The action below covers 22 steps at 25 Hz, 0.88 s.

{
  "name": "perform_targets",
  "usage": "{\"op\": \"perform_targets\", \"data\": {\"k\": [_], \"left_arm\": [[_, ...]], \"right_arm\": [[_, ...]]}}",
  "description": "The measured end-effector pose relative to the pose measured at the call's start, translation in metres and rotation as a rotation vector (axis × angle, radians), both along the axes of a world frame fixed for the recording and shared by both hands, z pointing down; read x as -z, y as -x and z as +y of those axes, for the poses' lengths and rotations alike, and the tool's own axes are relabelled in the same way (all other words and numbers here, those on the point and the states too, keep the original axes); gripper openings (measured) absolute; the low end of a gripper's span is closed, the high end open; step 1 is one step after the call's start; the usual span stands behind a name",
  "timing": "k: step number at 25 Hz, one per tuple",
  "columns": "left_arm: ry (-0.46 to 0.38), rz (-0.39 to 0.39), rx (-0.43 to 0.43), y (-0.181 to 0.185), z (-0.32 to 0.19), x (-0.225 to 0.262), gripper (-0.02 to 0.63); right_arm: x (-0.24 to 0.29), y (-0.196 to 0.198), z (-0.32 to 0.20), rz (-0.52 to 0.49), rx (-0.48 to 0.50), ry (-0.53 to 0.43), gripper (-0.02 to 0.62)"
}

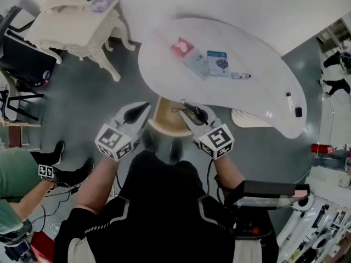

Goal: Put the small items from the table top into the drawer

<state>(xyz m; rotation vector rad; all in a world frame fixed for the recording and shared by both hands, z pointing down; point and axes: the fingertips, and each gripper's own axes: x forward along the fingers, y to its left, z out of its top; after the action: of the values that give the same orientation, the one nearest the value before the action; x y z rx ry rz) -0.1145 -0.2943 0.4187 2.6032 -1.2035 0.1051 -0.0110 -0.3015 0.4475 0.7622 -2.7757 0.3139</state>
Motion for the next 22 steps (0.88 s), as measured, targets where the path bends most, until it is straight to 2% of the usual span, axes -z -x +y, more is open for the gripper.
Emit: {"op": "perform_targets", "data": {"k": [7, 13, 18, 22], "left_arm": [[0.076, 0.017, -0.022, 0.004, -0.004, -0.043, 0.0], [0.13, -0.012, -0.103, -0.008, -0.003, -0.083, 0.0], [0.221, -0.043, -0.144, -0.01, -0.001, -0.127, 0.0], [0.258, -0.047, -0.134, -0.004, -0.005, -0.152, 0.0]], "right_arm": [[-0.046, 0.009, -0.004, 0.072, 0.033, 0.041, 0.098], [-0.09, 0.011, 0.001, 0.16, 0.063, 0.075, 0.099], [-0.122, 0.016, 0.009, 0.213, 0.136, 0.096, 0.098], [-0.15, 0.02, 0.01, 0.285, 0.187, 0.102, 0.098]]}}
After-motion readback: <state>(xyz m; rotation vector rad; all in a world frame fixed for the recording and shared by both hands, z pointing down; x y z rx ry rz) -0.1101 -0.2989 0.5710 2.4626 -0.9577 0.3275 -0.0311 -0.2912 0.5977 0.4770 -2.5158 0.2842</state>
